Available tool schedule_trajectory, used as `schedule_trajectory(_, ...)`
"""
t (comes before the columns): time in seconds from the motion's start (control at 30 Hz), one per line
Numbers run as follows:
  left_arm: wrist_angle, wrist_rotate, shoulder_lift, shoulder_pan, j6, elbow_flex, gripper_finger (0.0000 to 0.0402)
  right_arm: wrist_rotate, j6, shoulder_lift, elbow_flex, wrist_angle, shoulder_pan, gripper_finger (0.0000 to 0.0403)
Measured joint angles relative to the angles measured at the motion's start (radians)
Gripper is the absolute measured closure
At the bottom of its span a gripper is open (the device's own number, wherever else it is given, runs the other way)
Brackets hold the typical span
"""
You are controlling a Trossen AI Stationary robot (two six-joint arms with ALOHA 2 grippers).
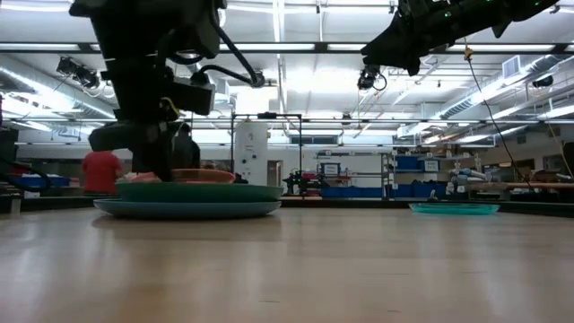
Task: Stack plastic plates
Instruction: Stack the transparent orange plate on the transparent green plate, then stack the transparent blue plate on the transparent orange plate
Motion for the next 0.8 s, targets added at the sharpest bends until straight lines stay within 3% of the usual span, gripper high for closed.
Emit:
schedule_trajectory(0.2, -0.012, -0.001, 0.0, -0.001, 0.013, 0.021, 0.0286, 0.0, -0.001, 0.0, 0.0, -0.001, 0.0, 0.0245)
schedule_trajectory(0.37, -0.056, -0.003, -0.003, -0.012, 0.024, 0.117, 0.0228, 0.0, -0.01, 0.005, 0.0, -0.063, 0.0, 0.0245)
schedule_trajectory(0.5, -0.014, -0.002, -0.004, -0.026, 0.041, 0.17, 0.0215, 0.062, -0.007, 0.053, 0.0, -0.187, 0.003, 0.0245)
schedule_trajectory(0.8, 0.117, -0.001, -0.004, -0.021, 0.052, 0.172, 0.0214, 0.336, 0.11, 0.212, 0.0, -0.431, 0.093, 0.0245)
